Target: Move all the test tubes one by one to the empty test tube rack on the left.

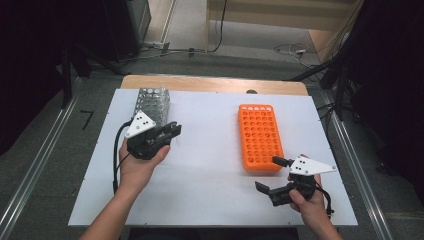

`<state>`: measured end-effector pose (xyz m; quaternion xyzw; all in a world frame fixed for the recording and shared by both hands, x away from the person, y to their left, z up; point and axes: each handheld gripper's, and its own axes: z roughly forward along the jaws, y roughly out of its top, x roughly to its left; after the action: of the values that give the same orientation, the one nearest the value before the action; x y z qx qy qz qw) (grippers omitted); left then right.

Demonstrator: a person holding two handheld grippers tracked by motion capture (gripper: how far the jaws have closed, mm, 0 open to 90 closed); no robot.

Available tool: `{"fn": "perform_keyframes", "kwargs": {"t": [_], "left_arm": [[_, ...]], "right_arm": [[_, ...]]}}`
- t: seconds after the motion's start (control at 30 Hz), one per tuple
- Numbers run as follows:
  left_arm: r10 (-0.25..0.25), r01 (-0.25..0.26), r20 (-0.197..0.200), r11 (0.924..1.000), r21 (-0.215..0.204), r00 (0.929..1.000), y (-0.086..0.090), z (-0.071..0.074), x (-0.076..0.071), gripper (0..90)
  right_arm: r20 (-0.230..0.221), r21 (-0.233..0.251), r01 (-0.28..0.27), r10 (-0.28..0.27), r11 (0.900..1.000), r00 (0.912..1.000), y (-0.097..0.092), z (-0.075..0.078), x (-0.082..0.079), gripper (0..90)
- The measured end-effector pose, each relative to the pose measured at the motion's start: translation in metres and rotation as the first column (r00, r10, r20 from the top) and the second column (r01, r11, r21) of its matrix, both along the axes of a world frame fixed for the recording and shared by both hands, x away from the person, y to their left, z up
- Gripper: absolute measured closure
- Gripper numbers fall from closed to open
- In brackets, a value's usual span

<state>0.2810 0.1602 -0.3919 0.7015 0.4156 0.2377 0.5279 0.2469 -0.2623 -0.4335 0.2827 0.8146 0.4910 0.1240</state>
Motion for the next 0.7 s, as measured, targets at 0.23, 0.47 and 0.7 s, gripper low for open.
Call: {"fn": "perform_keyframes", "kwargs": {"t": [0.23, 0.47, 0.7], "left_arm": [[0.067, -0.068, 0.017, 0.9974, 0.024, 0.9976, 0.016, 0.005, 0.023, 75.3], [0.123, -0.123, 0.017, 0.992, 0.029, 0.9923, 0.028, 0.006, 0.047, 75.3], [0.18, -0.18, 0.014, 0.9827, 0.042, 0.9836, 0.04, 0.007, 0.068, 75.3]], "right_arm": [[-0.007, -0.004, 0.031, -0.031, 0.9995, 0.9995, -0.019, -0.005, -0.004, 0.0], [-0.008, -0.004, 0.047, -0.047, 0.9989, 0.9989, -0.036, -0.013, -0.007, 0.0], [-0.015, -0.003, 0.063, -0.063, 0.998, 0.9979, -0.044, -0.016, -0.006, 0.0]]}}
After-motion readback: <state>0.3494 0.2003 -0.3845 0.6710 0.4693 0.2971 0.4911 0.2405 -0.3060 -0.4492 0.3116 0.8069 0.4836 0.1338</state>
